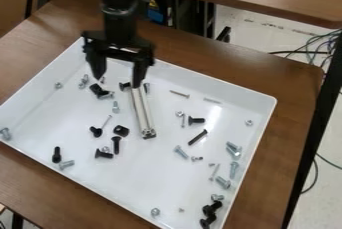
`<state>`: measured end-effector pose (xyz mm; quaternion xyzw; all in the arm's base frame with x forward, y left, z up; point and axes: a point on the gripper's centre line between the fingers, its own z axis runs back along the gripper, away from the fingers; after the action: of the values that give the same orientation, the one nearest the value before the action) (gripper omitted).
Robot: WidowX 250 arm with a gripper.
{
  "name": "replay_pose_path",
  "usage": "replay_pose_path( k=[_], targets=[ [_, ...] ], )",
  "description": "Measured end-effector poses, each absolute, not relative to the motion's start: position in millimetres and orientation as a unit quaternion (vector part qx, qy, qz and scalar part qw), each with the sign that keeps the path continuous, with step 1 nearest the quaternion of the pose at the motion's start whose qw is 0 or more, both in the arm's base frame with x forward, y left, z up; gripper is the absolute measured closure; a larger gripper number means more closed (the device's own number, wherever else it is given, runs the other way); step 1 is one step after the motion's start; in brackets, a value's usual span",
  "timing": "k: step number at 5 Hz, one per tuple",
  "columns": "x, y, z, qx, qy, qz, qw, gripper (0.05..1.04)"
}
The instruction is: Sweep into pile
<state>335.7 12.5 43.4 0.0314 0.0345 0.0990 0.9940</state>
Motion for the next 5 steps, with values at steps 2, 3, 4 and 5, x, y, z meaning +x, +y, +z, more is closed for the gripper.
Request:
replay_pose_path(
  k=[2, 3, 4, 5],
  targets=[
    [341.4, -0.9, 11.2, 0.038, 0.007, 0.191, 0.981, 0.084],
    [339.8, 1.5, -5.3, 0.039, 0.016, 0.2, 0.979, 0.084],
    [336.8, 7.7, -14.4, 0.041, 0.021, 0.206, 0.977, 0.084],
    [335.6, 10.1, -31.9, 0.043, 0.035, 0.201, 0.978, 0.084]
  ],
)
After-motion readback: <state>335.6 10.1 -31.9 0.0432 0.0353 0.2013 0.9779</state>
